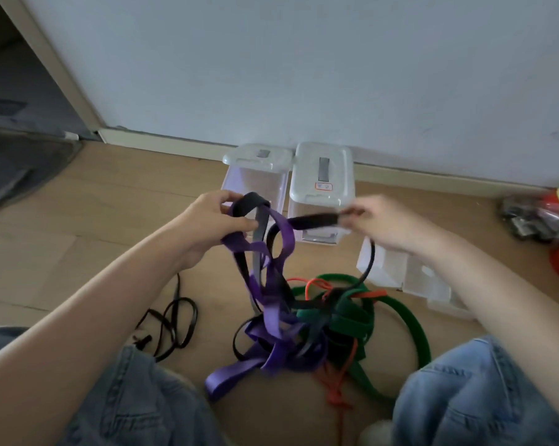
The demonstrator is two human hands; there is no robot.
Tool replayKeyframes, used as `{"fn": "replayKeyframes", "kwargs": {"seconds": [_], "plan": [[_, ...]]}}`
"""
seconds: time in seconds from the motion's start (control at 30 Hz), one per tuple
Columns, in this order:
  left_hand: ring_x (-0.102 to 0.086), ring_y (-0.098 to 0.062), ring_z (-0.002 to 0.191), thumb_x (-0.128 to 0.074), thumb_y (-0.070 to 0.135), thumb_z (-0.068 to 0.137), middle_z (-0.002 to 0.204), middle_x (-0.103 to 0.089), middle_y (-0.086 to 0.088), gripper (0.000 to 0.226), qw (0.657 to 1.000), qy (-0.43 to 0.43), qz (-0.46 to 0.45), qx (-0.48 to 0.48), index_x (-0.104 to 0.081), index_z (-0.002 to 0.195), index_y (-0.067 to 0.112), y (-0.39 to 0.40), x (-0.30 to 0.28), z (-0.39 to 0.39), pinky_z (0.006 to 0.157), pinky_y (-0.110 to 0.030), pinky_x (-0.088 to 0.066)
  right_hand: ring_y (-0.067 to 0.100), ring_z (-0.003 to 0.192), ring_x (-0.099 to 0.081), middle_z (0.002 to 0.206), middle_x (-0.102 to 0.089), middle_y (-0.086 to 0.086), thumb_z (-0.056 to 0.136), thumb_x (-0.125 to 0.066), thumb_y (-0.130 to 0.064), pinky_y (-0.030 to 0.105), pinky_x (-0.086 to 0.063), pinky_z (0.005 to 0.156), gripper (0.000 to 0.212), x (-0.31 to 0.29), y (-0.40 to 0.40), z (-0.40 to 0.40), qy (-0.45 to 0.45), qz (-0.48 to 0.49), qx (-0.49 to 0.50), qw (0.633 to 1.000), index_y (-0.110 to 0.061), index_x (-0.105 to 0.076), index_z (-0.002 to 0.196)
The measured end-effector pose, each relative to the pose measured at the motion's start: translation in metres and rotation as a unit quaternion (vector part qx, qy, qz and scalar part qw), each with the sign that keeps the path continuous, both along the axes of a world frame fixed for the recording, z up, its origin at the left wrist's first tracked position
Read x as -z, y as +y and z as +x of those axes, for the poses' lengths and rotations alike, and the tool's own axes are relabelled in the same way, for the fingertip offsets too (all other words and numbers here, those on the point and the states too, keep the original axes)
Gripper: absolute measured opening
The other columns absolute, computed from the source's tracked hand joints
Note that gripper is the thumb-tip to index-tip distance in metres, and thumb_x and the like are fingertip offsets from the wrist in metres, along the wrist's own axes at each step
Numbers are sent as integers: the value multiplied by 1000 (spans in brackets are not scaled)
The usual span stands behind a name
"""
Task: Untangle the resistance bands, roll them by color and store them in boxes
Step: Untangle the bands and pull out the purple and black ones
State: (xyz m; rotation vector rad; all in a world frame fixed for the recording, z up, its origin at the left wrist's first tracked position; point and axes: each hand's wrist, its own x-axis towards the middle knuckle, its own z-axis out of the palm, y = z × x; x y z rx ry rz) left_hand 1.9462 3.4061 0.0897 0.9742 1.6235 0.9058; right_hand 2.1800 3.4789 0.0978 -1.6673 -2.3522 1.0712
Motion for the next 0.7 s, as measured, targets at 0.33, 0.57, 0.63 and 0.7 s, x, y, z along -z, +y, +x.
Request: {"fn": "replayKeyframes", "kwargs": {"seconds": [0.33,0.57,0.63,0.7], "plan": [[-66,-10,68,-67,25,82,80,-71,4,14,991,53,88,80,-68,96,26,-5,-21,21,64,-23,-55,31,65,-67,75,-69,13,79,-67,-18,34,-53,54,23,-14,-25,-22,188,-37,-1,981,-1,-62,95],[-64,-2,62,-56,8,87,71,-69,7,15,964,242,83,76,-67,92,17,8,-3,14,69,-15,-52,18,49,-54,58,-63,0,80,-64,-13,26,-43,45,21,-13,-13,-6,231,1,93,969,-19,-63,100],[-64,-11,74,-56,8,88,76,-68,2,13,990,118,78,29,-64,88,18,10,-7,15,78,-25,-52,18,57,-60,75,-65,0,79,-68,-8,25,-47,48,26,-14,-14,-8,274,-46,72,958,-19,-59,101],[-63,-12,76,-54,9,90,78,-67,2,12,995,-48,80,27,-63,86,16,10,-16,18,76,-26,-53,18,66,-67,98,-60,4,76,-74,-12,24,-52,52,35,-17,-15,-8,295,-95,51,949,-17,-52,102]]}}
